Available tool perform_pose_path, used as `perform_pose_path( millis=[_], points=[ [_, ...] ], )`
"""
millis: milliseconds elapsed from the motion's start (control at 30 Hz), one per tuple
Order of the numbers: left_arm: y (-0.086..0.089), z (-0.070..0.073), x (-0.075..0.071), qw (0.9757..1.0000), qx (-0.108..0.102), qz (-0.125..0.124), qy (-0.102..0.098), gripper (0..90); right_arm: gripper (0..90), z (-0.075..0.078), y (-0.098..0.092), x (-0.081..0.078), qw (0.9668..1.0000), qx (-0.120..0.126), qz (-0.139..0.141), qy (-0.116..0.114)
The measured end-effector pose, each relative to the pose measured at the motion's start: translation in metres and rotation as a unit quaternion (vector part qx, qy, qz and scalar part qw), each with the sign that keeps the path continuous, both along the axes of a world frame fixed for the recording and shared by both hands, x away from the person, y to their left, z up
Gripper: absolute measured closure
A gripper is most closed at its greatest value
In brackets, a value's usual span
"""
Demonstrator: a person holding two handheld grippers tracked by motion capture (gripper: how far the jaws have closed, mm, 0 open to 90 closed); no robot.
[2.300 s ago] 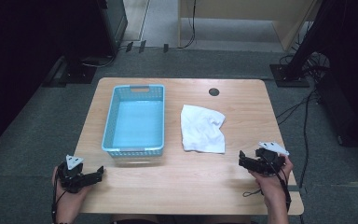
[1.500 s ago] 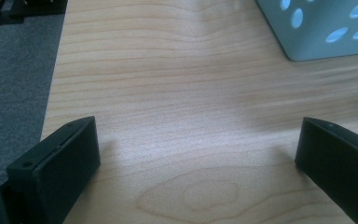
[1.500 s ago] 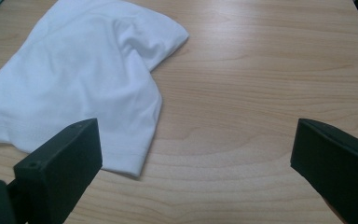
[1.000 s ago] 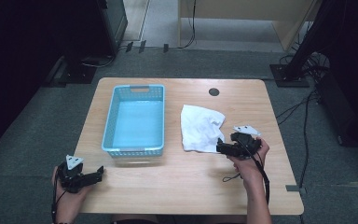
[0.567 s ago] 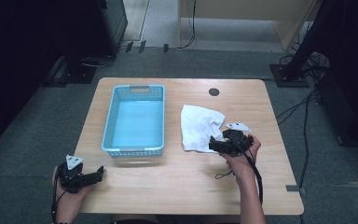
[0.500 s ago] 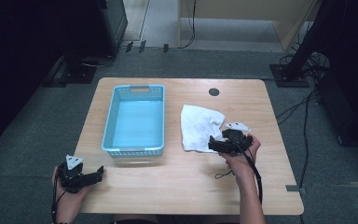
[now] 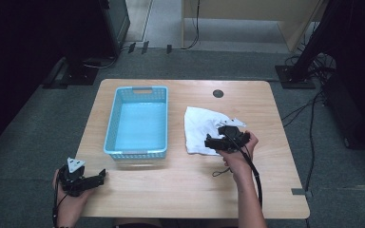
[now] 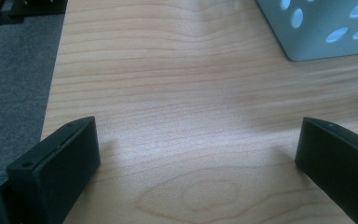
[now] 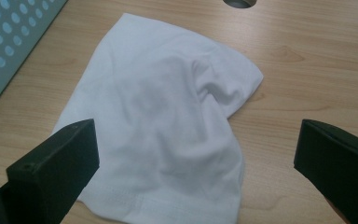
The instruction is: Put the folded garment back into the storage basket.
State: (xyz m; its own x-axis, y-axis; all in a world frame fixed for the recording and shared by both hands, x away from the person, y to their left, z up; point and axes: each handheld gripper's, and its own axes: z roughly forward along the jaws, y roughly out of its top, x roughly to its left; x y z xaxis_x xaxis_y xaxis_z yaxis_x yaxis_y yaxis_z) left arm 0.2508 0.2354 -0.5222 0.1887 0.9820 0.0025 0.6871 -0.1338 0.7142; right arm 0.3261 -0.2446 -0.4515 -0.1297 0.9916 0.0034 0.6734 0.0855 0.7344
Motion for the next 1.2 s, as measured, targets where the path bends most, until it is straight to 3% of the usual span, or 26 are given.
perform_pose_path(
  millis=[633, 1200],
  points=[
    [0.0, 0.0, 0.0, 1.0, 0.0, -0.001, 0.0, 0.0, 0.0, -0.003, 0.023, 0.026, 1.0, -0.001, -0.005, -0.006],
    [0.0, 0.0, 0.0, 1.0, 0.001, -0.001, 0.0, 0.0, 0.0, -0.015, 0.037, 0.049, 0.9996, -0.008, -0.007, 0.026]
  ],
)
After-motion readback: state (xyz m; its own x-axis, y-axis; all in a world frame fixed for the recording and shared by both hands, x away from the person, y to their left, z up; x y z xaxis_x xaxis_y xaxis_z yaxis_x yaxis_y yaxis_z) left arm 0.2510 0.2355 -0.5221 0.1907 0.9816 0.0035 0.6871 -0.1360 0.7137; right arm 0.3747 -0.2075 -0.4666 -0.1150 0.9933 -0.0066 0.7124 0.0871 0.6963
